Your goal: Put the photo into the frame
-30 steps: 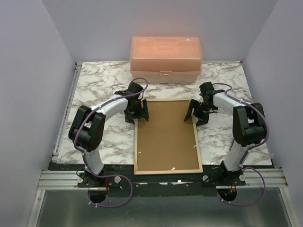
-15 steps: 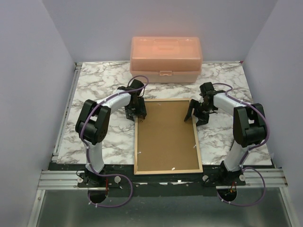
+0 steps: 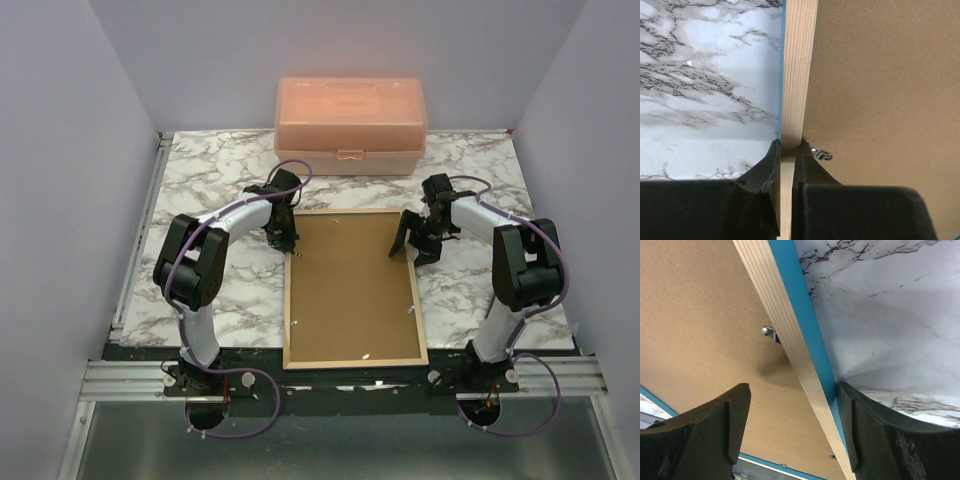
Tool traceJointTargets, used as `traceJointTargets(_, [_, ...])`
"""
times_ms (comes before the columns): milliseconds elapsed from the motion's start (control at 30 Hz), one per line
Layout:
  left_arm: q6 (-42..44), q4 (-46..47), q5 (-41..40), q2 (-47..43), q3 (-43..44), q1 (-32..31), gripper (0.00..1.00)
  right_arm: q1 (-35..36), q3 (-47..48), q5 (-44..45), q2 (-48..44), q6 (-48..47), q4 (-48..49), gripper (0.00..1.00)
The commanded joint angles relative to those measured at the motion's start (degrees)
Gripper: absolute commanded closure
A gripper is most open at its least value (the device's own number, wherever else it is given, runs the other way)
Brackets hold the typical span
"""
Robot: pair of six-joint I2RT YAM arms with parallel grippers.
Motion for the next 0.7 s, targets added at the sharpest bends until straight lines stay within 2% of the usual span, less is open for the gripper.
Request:
traceJointTargets(0, [0.03, -0.15, -0.04, 0.09, -3.13, -0.56, 1.00, 0.27, -1.86, -1.91, 1.15, -0.28, 0.81, 0.24])
traceJointTargets(100, [0.07, -0.50, 0.24, -1.12, -2.87, -0.56, 1.00, 0.24, -1.78, -2.09, 1.02, -0.24, 0.82, 0.24])
traceJointTargets(133, [-0.15, -0.50, 0.32, -1.83, -2.88, -0.56, 0.95, 0.27, -1.78, -2.04, 0.93, -0.25, 0.82, 0.24])
traceJointTargets(267, [-0.73, -0.94, 1.51, -3.38, -1.80, -0.56, 0.53, 0.31, -1.95, -2.08, 0.90, -0.14, 0.79, 0.24])
traceJointTargets(400, [-0.55, -0.64, 2.50, -3.98, -1.20, -0.64, 0.34, 0.23, -2.28, -2.13, 0.87, -0.22, 0.90, 0.24])
traceJointTargets(533, [-0.38, -0.07, 2.87, -3.35, -0.87, -0.99, 0.28, 0.22, -2.72, -2.17, 1.02, -0.20, 1.16, 0.24])
traceJointTargets(667, [-0.47, -0.73, 1.65, -1.25, -0.07, -1.73, 0.31, 0.26, -3.10, -2.26, 1.28, -0.25, 1.43, 0.24])
